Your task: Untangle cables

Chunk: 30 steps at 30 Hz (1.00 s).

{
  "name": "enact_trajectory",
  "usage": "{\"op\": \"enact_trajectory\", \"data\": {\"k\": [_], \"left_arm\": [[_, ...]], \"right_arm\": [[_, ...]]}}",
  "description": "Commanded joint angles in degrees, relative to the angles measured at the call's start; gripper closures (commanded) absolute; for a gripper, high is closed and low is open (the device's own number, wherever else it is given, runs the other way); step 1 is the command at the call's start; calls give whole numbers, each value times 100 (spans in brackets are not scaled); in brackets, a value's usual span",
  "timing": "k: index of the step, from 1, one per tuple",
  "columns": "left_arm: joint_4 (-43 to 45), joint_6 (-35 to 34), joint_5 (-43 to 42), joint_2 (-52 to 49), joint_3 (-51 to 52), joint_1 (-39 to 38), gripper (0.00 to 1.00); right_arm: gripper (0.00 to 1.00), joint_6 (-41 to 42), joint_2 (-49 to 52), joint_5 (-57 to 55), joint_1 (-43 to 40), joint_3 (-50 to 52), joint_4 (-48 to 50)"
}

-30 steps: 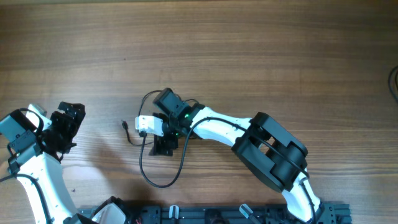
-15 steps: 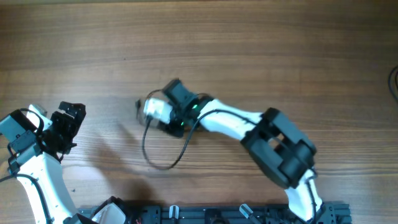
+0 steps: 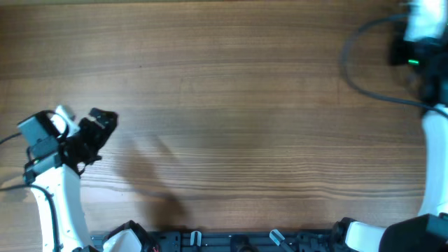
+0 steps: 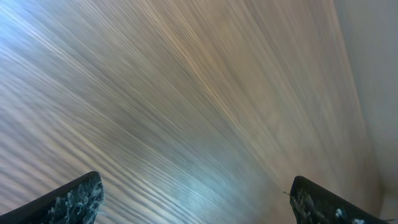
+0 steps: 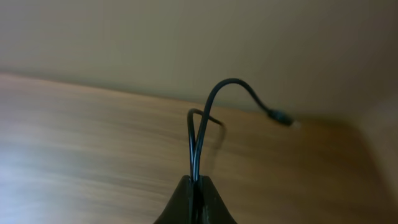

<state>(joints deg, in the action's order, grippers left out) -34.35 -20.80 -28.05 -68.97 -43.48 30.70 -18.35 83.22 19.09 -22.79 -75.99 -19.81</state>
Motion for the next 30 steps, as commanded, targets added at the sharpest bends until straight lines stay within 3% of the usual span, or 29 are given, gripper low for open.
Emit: {"op": "enact_trajectory", "data": {"k": [1, 5, 9, 12, 19, 20, 22, 28, 30], "left_arm": [[129, 109, -85, 70, -79, -1187, 3], [651, 114, -81, -85, -79, -2879, 4], [1005, 466, -31, -424, -79, -4120, 3], [1082, 564, 7, -769, -79, -4756, 2], [1340, 538, 24, -1377, -79, -5488, 3], [1353, 538, 24, -1394, -79, -5517, 3], [1364, 535, 24, -1394, -79, -5534, 3], [1320, 474, 24, -1397, -79, -5534, 12], [1152, 479, 26, -1397, -79, -5534, 12]], "right_arm": [[96, -61, -179, 160, -1268, -17, 420], [96, 1318, -44, 713, -2459, -17, 1786], [96, 1427, 507, 710, -2944, -17, 2940], [96, 1862, 1237, 710, -3244, -17, 3235], [95, 4577, 2782, 374, -4299, -17, 3034], [70, 4933, 2887, 378, -4400, -17, 2887], [0, 5504, 3029, 354, -4505, -17, 2444], [0, 7493, 3064, -365, -4065, -17, -1718], [0, 7222, 3042, -372, -3851, -15, -2608]]}}
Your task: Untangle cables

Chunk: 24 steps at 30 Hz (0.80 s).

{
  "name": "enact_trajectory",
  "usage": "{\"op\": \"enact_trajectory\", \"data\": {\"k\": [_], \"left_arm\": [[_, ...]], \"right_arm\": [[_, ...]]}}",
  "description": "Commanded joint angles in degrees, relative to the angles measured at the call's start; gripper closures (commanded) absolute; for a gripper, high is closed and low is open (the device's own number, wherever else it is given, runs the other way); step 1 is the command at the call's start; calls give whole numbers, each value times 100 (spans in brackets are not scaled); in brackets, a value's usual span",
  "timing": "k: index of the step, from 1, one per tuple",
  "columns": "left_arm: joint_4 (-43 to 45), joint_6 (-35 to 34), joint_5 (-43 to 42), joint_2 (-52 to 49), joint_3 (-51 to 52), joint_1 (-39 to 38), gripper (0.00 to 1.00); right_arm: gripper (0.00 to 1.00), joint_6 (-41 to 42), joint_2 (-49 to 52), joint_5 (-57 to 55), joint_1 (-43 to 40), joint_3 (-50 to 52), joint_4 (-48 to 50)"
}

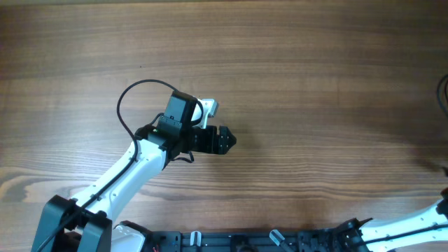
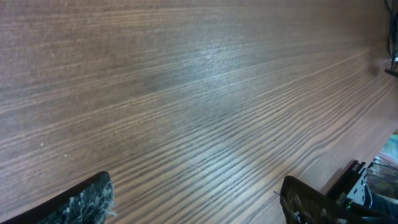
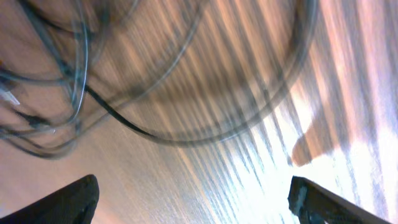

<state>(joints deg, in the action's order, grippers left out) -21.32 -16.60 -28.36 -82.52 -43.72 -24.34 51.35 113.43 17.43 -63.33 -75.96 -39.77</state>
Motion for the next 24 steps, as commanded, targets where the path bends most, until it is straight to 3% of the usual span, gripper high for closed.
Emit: {"op": "enact_trajectory", "data": {"k": [1, 5, 9, 11, 14, 16, 18, 20, 23, 24], "left_arm": [[-205, 83, 55, -42, -52, -31, 11], [-225, 127, 168, -42, -52, -31, 9], [-221, 129, 297, -42, -52, -31, 6], [-20, 166, 470, -42, -52, -31, 0], [680, 166, 468, -42, -55, -31, 0], [739, 162, 879, -42, -55, -20, 0], [621, 168, 1099, -35, -55, -17, 0], [358, 166, 1091, -2, -55, -15, 0], [-162, 164, 1224, 323, -55, -15, 0], [-396, 164, 1285, 684, -55, -15, 0]], "right_arm": [[0, -20, -2, -205, 326, -20, -907], [0, -1156, -262, 367, 881, -20, -1073], [0, -1231, -1003, 1537, 1587, -20, -584], [0, -1228, -1523, 1958, 2037, -20, 291], [0, -2072, -2245, 2643, 3042, -20, 2120], [0, -3709, -2909, 3143, 4094, -20, 2677], [0, -4734, -3220, 3694, 4666, -20, 2168], [0, -5209, -3504, 3307, 5302, -20, 815], [3, -5606, -3713, 1080, 5803, -20, -1207], [3, -6144, -3829, 518, 6006, -20, -1834]]}}
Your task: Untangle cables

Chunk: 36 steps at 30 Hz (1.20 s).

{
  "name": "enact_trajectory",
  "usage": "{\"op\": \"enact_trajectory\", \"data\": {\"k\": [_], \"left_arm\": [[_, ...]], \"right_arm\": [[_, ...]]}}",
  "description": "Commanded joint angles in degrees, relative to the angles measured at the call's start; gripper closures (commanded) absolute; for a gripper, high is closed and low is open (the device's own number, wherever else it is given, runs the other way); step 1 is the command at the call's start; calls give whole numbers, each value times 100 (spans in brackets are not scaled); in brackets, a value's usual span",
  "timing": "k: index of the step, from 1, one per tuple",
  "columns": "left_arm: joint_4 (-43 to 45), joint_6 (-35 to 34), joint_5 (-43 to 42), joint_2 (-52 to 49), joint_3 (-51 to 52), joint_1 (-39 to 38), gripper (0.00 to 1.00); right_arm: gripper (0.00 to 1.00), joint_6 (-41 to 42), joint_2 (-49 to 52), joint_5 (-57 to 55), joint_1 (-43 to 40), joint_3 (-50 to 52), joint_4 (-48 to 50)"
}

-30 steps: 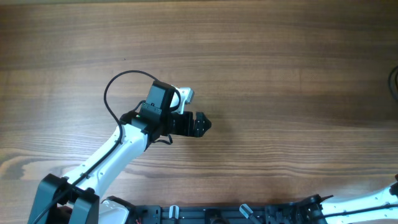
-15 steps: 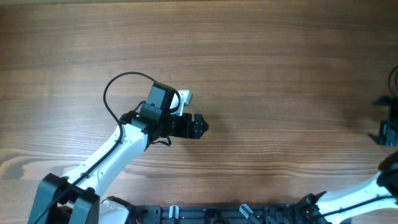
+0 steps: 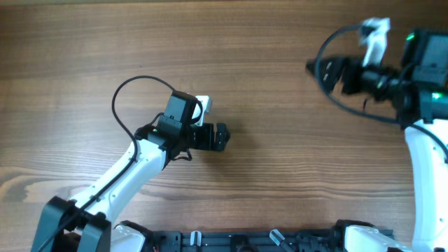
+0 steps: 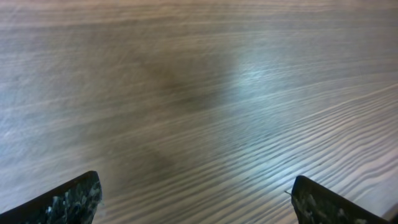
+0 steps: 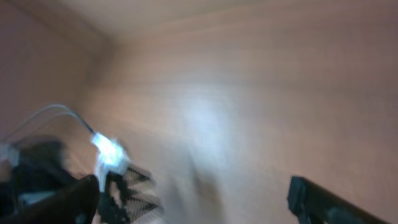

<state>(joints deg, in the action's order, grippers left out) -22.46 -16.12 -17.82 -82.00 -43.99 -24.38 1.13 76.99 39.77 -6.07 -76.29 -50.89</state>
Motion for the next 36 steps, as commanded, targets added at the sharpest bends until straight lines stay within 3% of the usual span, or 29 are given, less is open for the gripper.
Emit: {"op": "enact_trajectory", "data": {"k": [1, 7, 11, 14, 16, 20, 23, 26, 31, 36], "left_arm": [[-428, 116, 232, 957, -28, -11, 0], [-2017, -396, 970, 4061, -39, -11, 0], [-2240, -402, 1047, 5383, -39, -11, 0], [-2260, -398, 1115, 6002, -39, -11, 0], [-2284, -400, 1113, 6131, -39, -11, 0], [-2350, -380, 1130, 6127, -37, -11, 0], [-2354, -361, 1174, 6127, -37, -11, 0], [-2369, -361, 1176, 6127, -37, -11, 0], [-2371, -361, 1268, 6127, -37, -11, 0], [-2369, -361, 1303, 6127, -37, -11, 0]], "right_arm": [[0, -1169, -365, -1958, 396, 13, -1086], [0, -323, -2940, -1276, 503, 13, -1370], [0, -264, -4513, -1318, 503, 13, -1766], [0, -249, -5982, -1620, 503, 13, -1235], [0, -254, -6544, -2100, 503, 13, -1134], [0, -369, -6800, -1971, 501, 44, -1816], [0, -1139, -6822, -2094, 485, 170, -1471], [0, -1152, -7071, -2098, 485, 179, -1060], [0, -1161, -7659, -2605, 483, 22, -1296], [0, -1661, -7665, -2601, 444, 304, -24]]}}
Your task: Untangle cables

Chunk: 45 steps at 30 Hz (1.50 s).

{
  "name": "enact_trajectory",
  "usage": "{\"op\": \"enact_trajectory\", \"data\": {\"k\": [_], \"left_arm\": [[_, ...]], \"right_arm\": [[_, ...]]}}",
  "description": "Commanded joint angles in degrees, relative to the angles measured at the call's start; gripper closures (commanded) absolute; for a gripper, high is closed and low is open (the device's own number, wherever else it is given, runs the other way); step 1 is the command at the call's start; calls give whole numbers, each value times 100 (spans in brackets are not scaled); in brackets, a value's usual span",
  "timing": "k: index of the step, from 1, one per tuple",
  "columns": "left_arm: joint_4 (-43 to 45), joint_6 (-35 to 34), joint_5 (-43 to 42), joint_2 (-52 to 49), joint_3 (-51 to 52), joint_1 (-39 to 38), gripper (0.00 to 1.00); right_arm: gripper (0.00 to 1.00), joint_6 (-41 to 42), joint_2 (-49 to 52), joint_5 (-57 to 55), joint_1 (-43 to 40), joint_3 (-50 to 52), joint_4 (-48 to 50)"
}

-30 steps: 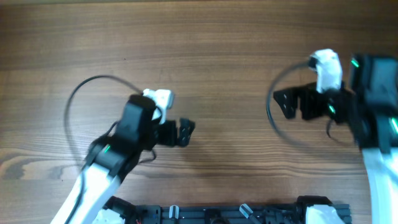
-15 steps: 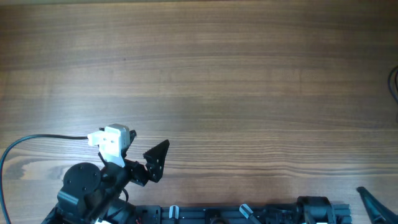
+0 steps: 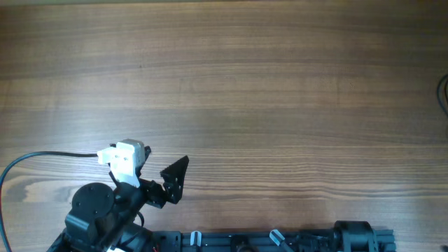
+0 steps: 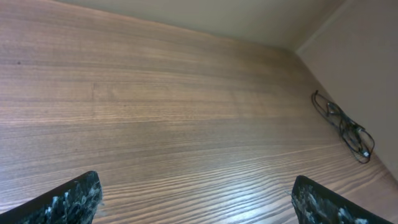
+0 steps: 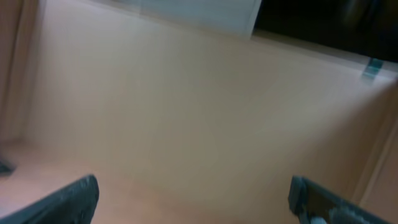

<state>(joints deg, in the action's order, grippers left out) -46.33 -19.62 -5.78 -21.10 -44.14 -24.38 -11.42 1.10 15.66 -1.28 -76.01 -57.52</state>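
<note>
The black cables [image 4: 345, 127] lie in a tangled bundle at the table's far right edge, seen from the left wrist. In the overhead view only a short black arc of cable [image 3: 443, 91] shows at the right border. My left gripper [image 4: 196, 205] is open with nothing between its fingers, and it hangs low over the front left of the table [image 3: 175, 178], far from the cables. My right gripper [image 5: 196, 202] is open and empty too. Its blurred view shows only a pale beige surface, and the right arm is out of the overhead view.
The wooden table [image 3: 266, 91] fills the overhead view. A pale wall [image 4: 348, 50] rises behind the cables at the far right. A black mounting rail [image 3: 280, 241] runs along the front edge, and the left arm's own lead [image 3: 42, 159] trails to the left.
My left arm was stretched to the table's middle and is now drawn back to the front left. My right arm, then over the back right of the table, is gone from the overhead view.
First my right gripper was shut on a black cable at the back right, with the left open at the far left. Then the right was open over the cable pile and the left reached the middle. Now both arms are drawn back, open, and the cables lie at the right edge.
</note>
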Motion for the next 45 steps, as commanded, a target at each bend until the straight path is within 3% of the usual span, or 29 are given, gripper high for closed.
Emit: {"op": "enact_trajectory", "data": {"k": [1, 3, 5, 8, 13, 17, 22, 37, 45], "left_arm": [[15, -11, 98, 37, -22, -11, 0], [7, -13, 96, 37, -22, -11, 0], [-9, -13, 96, 37, -22, -11, 0], [-2, -11, 98, 37, -22, -11, 0], [-4, -13, 98, 37, -22, -11, 0], [-11, -13, 98, 37, -22, -11, 0], [-109, -13, 98, 37, -22, -11, 0], [-109, -13, 894, 37, -22, -11, 0], [44, -17, 1233, 37, -22, -11, 0]], "right_arm": [[0, -374, -76, -170, -35, 673, 1368], [0, -330, -76, -39, -35, 1530, 2712], [0, -326, -76, 619, -33, 2610, 4690], [0, 232, -74, 798, -28, 4044, 7014], [0, 914, -74, 798, -28, 5875, 9027], [0, 1209, -74, 715, -28, 6841, 9674], [0, 1788, -74, -332, -28, 7587, 9678], [0, 1746, -74, -1187, -28, 7571, 5768], [0, 1744, 7, -1228, -28, 7569, 5755]]}}
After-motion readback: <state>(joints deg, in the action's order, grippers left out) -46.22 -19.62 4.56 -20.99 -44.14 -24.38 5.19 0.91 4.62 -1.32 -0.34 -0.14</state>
